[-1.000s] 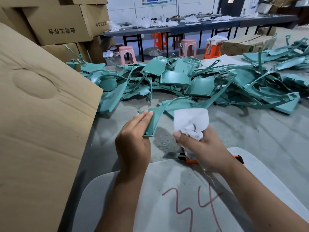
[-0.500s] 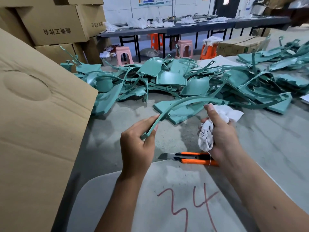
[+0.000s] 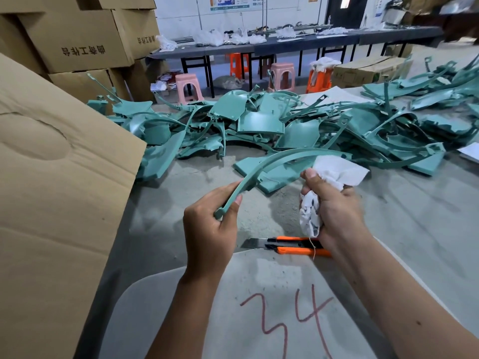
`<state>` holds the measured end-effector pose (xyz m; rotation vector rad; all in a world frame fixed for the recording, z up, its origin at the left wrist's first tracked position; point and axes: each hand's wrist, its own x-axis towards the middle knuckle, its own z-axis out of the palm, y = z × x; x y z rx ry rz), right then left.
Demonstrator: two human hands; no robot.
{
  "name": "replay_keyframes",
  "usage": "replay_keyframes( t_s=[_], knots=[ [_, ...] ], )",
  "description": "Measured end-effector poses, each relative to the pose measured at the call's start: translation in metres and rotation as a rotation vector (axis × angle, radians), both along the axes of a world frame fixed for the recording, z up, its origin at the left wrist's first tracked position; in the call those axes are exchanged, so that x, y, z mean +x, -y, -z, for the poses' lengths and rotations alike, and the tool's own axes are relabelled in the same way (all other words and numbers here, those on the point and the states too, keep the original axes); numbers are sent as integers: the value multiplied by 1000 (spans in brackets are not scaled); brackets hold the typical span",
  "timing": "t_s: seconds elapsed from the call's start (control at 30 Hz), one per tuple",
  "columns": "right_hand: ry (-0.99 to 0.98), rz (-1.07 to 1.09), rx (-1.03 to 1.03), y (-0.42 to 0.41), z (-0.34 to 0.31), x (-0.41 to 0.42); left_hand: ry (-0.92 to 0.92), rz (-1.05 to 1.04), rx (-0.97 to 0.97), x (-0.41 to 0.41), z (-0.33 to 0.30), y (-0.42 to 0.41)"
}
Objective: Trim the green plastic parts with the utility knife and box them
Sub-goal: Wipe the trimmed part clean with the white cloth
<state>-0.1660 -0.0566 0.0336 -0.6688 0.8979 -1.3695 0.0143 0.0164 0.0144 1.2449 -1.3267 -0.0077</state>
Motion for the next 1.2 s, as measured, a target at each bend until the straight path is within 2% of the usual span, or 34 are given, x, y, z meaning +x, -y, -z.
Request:
replay_keyframes(
  t_s=[0.1, 0.17, 0.27, 0.33, 0.37, 0.43, 0.5, 0.53, 0.63, 0.67, 0.7, 0.77, 0.87, 0.9, 0.97, 1.03, 1.1, 1.13, 1.2],
  knots=[
    [-16, -14, 29, 0, 1, 2, -46, -28, -10, 0, 0, -1],
    [41, -38, 89, 1, 0, 2, -58, -36, -8, 2, -1, -1],
    [404, -89, 118, 8, -3, -5, -44, -22, -18, 1, -1, -1],
    [524, -192, 55, 6, -8, -5, -25, 11, -20, -2, -1, -1],
    [509, -257, 4, 3, -9, -1, -1, 39, -8, -5, 0, 0],
    [337, -308, -126, -4, -6, 6, 78, 103, 27, -12, -1, -1],
    [179, -190, -205, -5, -5, 10, 126, 166, 42, -16, -2, -2],
    [184, -108, -189, -2, -7, 9, 117, 188, 52, -16, -4, -2],
    [490, 134, -28, 16, -9, -7, 48, 152, 113, -6, -5, 0],
    [483, 206, 8, 20, -8, -11, 22, 125, 125, -3, -3, 0],
    [390, 248, 33, 21, -4, -11, 5, 89, 133, -1, 0, 0],
    [64, 276, 52, 16, 4, -3, -84, 52, 156, -5, 4, 0],
    [-310, 275, -91, 11, 16, 4, -486, 73, 143, -13, 0, 0],
    [-392, 263, -146, 9, 14, 5, -634, 85, 125, -13, -2, 1],
    [-401, 149, -249, 4, 7, 8, -844, 127, 142, -11, -5, 4],
    [-328, -98, -339, -7, 4, 12, -891, 163, 206, -10, -7, 3],
    [-351, -321, -418, -18, 5, 16, -885, 179, 245, -12, -7, 3],
    [-379, -361, -454, -23, 3, 19, -861, 176, 254, -12, -7, 2],
    [-507, -283, -537, -28, 2, 21, -735, 171, 247, -10, -6, 1]
  ],
)
